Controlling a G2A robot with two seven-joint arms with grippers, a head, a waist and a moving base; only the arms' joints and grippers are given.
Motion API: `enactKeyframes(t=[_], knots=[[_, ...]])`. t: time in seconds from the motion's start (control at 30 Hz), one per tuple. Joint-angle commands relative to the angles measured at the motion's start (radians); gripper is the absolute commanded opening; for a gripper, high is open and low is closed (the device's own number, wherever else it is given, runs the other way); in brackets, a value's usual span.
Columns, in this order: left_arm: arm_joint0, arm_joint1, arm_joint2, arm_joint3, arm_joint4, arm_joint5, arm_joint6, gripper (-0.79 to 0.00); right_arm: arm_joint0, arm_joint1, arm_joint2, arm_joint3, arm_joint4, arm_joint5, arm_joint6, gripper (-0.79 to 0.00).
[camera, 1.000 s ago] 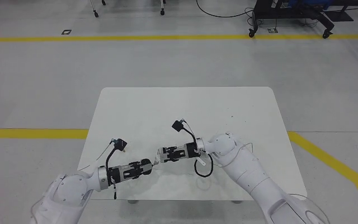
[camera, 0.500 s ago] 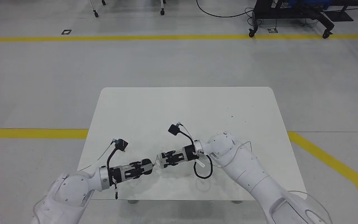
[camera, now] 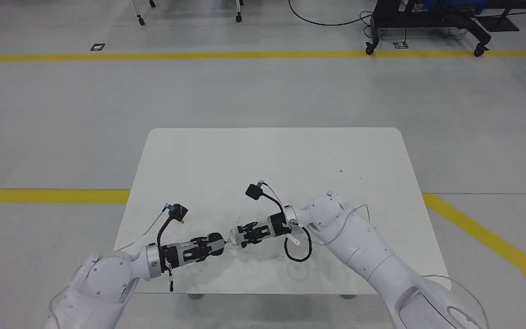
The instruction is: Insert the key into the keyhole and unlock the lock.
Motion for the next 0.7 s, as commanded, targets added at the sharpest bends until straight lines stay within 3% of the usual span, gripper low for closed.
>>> enactKeyframes(t=[0.0, 0.33, 0.67], knots=[[-0.001, 0.001, 0.001, 0.0, -0.004, 0.003, 0.001, 0.0, 0.002, 0.001, -0.002, 0.003, 0.002, -0.009, -0.009, -0.785], [0.008, 0.011, -0.038, 0.003, -0.044, -0.009, 0.024, 0.0, 0.007, 0.017, 0.01, 0.015, 0.022, -0.051, -0.051, -0.785], [0.041, 0.047, -0.245, 0.006, -0.011, -0.018, 0.034, 0.0, -0.045, 0.111, 0.122, -0.04, 0.107, -0.15, -0.15, -0.785]])
